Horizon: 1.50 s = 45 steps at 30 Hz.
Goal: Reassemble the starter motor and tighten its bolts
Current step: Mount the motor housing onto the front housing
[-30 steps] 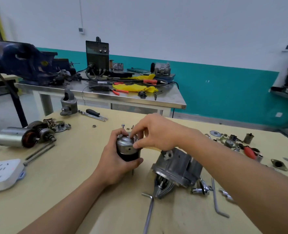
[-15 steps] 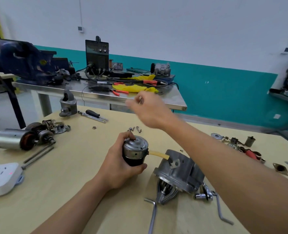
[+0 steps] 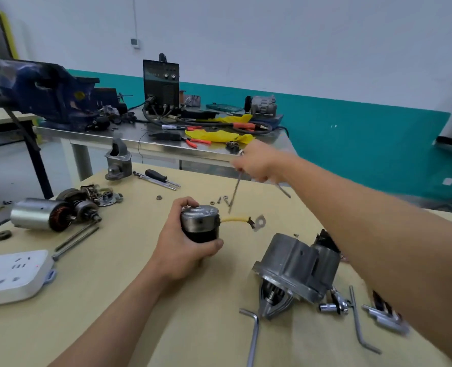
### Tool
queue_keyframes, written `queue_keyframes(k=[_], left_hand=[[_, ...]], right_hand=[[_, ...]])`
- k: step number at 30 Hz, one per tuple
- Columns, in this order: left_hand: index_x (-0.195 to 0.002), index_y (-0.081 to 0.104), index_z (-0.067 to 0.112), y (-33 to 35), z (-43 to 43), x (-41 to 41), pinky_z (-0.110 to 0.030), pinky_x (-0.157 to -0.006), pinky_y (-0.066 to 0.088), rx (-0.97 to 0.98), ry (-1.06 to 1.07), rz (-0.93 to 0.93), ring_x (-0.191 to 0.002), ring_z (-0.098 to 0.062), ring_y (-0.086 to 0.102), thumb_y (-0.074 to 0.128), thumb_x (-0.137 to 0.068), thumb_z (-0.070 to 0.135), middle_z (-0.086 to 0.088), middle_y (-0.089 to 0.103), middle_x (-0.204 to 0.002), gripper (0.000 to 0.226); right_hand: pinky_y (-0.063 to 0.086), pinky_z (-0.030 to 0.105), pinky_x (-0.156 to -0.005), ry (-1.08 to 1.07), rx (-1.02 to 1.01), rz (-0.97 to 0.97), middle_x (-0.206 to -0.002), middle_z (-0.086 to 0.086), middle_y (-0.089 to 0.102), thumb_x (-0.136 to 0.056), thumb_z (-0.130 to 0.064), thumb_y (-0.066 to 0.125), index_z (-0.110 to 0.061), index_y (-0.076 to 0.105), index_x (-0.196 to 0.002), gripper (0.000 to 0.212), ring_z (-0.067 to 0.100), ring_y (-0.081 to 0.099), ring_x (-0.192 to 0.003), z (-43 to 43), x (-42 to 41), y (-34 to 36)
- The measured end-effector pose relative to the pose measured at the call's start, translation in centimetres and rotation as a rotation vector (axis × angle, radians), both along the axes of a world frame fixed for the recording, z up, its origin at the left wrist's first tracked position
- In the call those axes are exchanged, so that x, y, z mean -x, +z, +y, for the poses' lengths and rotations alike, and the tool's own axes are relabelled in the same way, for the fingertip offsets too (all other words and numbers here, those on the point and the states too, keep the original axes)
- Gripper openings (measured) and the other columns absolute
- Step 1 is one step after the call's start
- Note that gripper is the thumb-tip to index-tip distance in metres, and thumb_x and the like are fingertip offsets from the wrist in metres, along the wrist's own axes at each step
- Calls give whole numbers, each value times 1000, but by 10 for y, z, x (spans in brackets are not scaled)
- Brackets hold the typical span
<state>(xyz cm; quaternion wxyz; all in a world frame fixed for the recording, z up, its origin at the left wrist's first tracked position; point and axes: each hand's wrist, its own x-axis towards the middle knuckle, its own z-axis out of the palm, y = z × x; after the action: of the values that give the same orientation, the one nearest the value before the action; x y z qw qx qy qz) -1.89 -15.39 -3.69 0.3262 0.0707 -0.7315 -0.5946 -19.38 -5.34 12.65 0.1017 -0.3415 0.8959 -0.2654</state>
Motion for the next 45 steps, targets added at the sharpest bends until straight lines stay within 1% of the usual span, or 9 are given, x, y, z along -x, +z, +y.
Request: queue_keyframes(k=[4, 9, 19, 24, 27, 31, 37, 41, 45], left_hand=[[-110, 51, 32, 4, -4, 3, -37, -59, 59, -271, 18, 82, -79, -24, 71, 91, -54, 9, -6, 64, -104, 73], [-114, 53, 25, 6, -12, 6, -44, -66, 60, -530, -38, 143, -83, -31, 71, 85, -59, 6, -9, 66, -102, 66], [-110, 56, 30, -6, -8, 7, -43, -68, 59, -551, 22, 58, -83, -29, 70, 93, -39, 21, -8, 70, -99, 80], [-115, 55, 25, -2, -4, 5, -41, -67, 59, -586, 28, 31, -81, -28, 71, 94, -43, 17, -10, 68, -103, 83], [-120, 53, 22, 9, 0, 4, -46, -67, 60, -627, 38, 34, -84, -31, 71, 93, -56, 12, -13, 66, -110, 76], [-132, 54, 15, 43, 24, 3, -46, -73, 60, -863, -41, 152, -92, -30, 70, 75, -76, 36, -17, 67, -117, 63], [-114, 75, 11, 80, 73, -2, -45, -87, 58, -940, -299, 111, -107, -32, 71, 54, -84, 64, -19, 72, -117, 65], [-123, 59, 13, 106, 81, 5, -45, -83, 61, -625, -347, 67, -103, -29, 72, 65, -80, 53, -15, 72, -115, 60], [-104, 55, 20, 147, 66, 20, -35, -73, 53, 115, -287, -156, -82, -12, 68, 67, -79, 60, 4, 73, -93, 49]], right_hand=[[23, 21, -43, 99, -87, -356, -66, 2, 43, -104, -22, 50, -4, 61, -93, 23, 10, 31, -50, -5, 7, -43], [40, 22, -47, 391, -470, -21, -77, -2, 65, -90, -27, 71, -19, 70, -93, 8, 13, 49, -62, -18, -12, -67], [53, 26, -66, 483, -614, -114, -84, -8, 67, -84, -10, 74, -32, 66, -78, 24, 11, 62, -77, -16, -37, -88], [52, 42, -99, 453, -719, 141, -116, 5, 69, -91, -20, 67, -14, 69, -120, 29, 23, 64, -109, -5, -51, -60], [54, 42, -94, 250, -404, 297, -121, 8, 68, -93, -30, 62, -8, 68, -121, 37, 26, 63, -108, 17, -70, -37], [48, 30, -84, 118, 50, -32, -137, 0, 56, -62, -77, 66, -23, 42, -143, 100, 17, 59, -114, 63, -113, -43], [57, 26, -66, 22, 481, 67, -95, -18, 62, -59, -71, 71, -46, 47, -110, 61, 1, 63, -80, 88, -135, -63], [54, 15, -63, 66, 709, -19, -99, -24, 62, -67, -62, 75, -49, 50, -112, 53, -3, 64, -88, 110, -124, -63], [55, 18, -70, 78, 836, -67, -103, -22, 61, -69, -60, 76, -53, 51, -111, 49, 2, 62, -95, 126, -109, -64]])
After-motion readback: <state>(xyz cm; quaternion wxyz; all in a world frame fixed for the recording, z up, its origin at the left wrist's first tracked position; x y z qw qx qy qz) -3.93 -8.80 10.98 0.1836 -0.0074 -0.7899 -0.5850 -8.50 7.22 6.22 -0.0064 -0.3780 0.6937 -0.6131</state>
